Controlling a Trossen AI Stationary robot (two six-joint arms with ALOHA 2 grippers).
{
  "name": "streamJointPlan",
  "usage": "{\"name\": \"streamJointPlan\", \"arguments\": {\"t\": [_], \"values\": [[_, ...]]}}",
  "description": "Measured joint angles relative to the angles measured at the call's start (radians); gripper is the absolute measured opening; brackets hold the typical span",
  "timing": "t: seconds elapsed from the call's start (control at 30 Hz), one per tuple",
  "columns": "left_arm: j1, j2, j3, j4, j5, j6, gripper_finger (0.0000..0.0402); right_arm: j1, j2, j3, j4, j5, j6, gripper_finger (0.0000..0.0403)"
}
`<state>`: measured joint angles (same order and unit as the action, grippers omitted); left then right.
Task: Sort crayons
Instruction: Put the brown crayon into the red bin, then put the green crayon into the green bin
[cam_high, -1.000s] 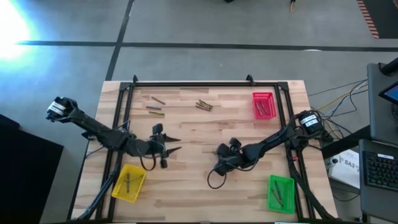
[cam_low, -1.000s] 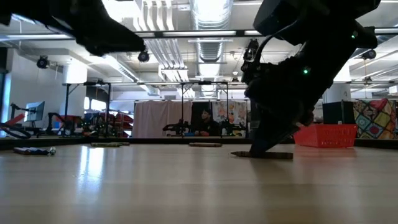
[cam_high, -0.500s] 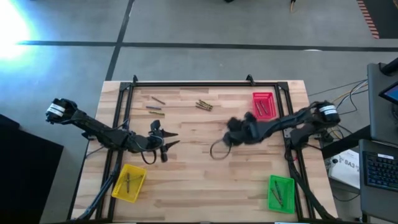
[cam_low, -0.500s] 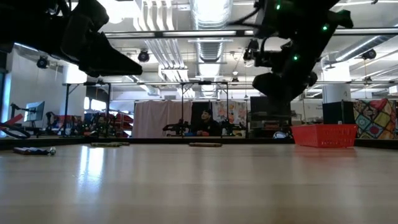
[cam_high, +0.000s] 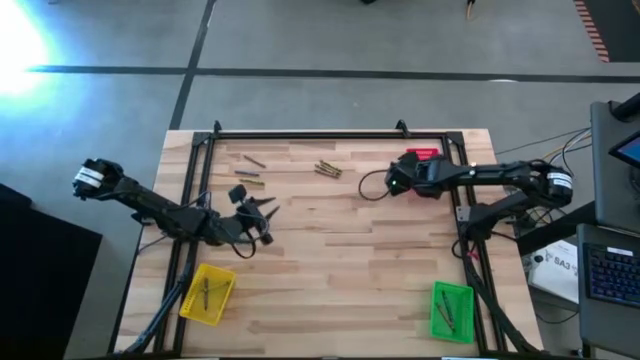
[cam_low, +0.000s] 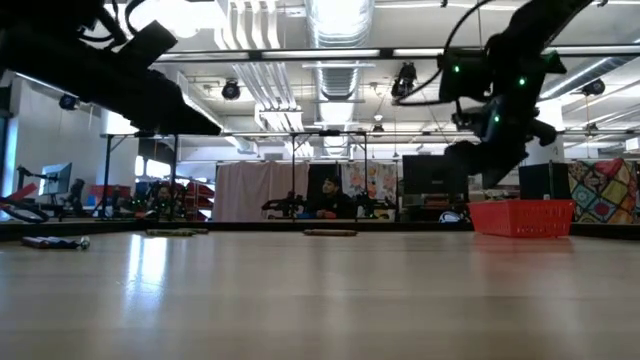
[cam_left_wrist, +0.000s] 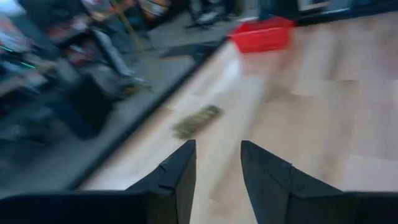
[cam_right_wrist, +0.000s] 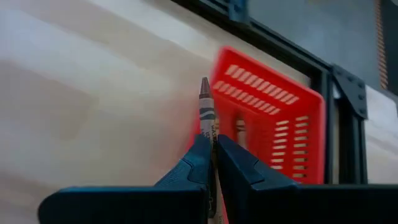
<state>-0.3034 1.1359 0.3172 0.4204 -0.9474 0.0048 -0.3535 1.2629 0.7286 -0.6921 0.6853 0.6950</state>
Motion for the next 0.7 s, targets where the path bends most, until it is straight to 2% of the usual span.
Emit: {"name": "streamJointPlan", "arguments": {"t": [0.1,0.3,0.4,0.53,0.7], "values": [[0.056,-0.005,0.000,0.063,0.008,0.068,0.0093,-0.058,0.007,-0.038,0.032,0.022,0.001,0.0013],[0.204,-0.002,0.000,0.075,0.239,0.071,0.0078,-0.160,0.019,-0.083,0.077,0.041,0.011,0.0013],[0.268,0.003,-0.001,0.075,0.311,0.062,0.0077,-0.184,0.019,-0.087,0.078,0.046,-0.003,0.0021],[0.345,0.003,-0.002,0.081,0.377,0.065,0.0077,-0.185,0.019,-0.086,0.080,0.044,-0.047,0.0059],[0.464,0.003,-0.002,0.103,0.576,0.066,0.0077,-0.184,0.019,-0.085,0.086,0.034,-0.057,0.0117]]}}
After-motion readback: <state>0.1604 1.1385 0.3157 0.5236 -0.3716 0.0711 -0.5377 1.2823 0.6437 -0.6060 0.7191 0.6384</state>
